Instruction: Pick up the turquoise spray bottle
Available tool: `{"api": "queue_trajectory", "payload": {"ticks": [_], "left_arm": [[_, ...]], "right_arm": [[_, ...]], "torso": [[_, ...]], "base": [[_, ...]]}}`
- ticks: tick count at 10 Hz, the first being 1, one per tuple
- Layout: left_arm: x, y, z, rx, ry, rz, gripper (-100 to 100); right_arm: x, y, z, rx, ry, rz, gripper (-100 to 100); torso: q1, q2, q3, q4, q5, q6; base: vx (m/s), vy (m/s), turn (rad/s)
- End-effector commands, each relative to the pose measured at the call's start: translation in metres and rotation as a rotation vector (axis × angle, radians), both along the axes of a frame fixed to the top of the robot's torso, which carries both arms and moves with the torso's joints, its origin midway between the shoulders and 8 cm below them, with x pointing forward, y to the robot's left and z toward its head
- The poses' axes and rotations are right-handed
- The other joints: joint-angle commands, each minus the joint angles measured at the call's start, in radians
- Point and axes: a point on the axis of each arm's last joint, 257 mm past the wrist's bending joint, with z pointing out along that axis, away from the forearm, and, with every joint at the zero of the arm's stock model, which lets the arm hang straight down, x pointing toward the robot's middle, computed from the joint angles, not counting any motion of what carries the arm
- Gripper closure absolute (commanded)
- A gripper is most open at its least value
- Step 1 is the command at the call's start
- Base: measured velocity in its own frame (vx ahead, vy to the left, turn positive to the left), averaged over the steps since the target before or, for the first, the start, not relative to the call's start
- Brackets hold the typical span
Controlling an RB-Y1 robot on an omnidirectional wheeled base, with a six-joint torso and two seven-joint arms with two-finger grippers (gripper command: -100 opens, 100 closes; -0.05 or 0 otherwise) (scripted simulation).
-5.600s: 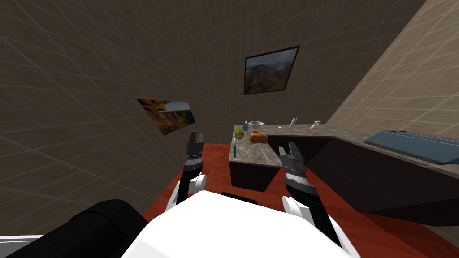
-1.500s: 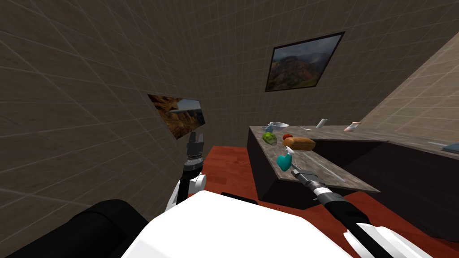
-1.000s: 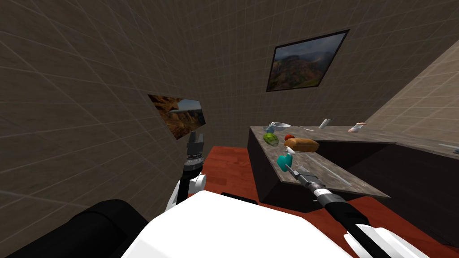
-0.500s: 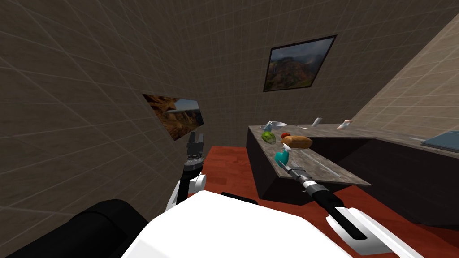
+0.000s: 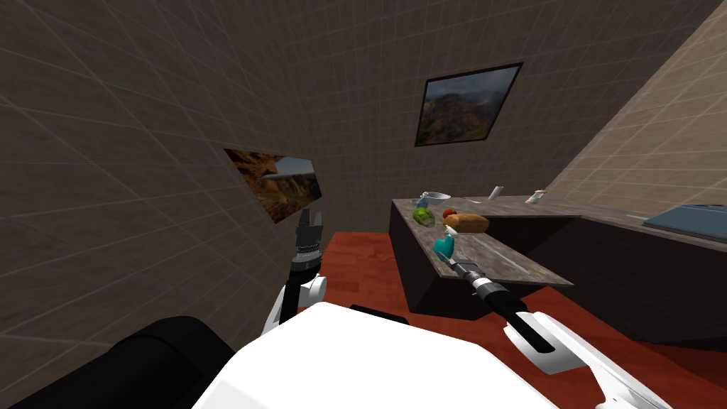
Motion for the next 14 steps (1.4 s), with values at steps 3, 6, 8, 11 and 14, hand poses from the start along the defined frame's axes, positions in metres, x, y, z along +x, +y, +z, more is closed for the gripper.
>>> {"api": "queue_trajectory", "payload": {"ticks": [3,6,8,11,14], "left_arm": [[0.0,0.0,0.0,0.0,0.0,0.0,0],[0.0,0.0,0.0,0.0,0.0,0.0,0],[0.0,0.0,0.0,0.0,0.0,0.0,0],[0.0,0.0,0.0,0.0,0.0,0.0,0],[0.0,0.0,0.0,0.0,0.0,0.0,0]], "right_arm": [[0.026,0.002,-0.004,0.005,-0.002,0.024,-100],[0.044,0.01,-0.004,0.008,-0.004,0.056,-100],[0.054,0.015,-0.011,0.009,0.01,0.083,-100],[0.074,0.015,-0.01,0.003,0.012,0.099,-100],[0.095,0.013,-0.005,-0.008,0.011,0.113,-100]], "torso": [[0.002,0.001,0.001,0.0,0.0,0.0],[0.0,0.0,0.0,0.0,0.0,0.0],[0.0,0.0,0.0,0.0,0.0,0.0],[0.0,0.0,0.0,0.0,0.0,0.0],[0.0,0.0,0.0,0.0,0.0,0.0]], "base": [[-0.037,0.034,-0.066],[-0.022,0.018,-0.068],[-0.037,0.028,-0.05],[-0.033,0.027,-0.06],[-0.039,0.029,-0.071]]}}
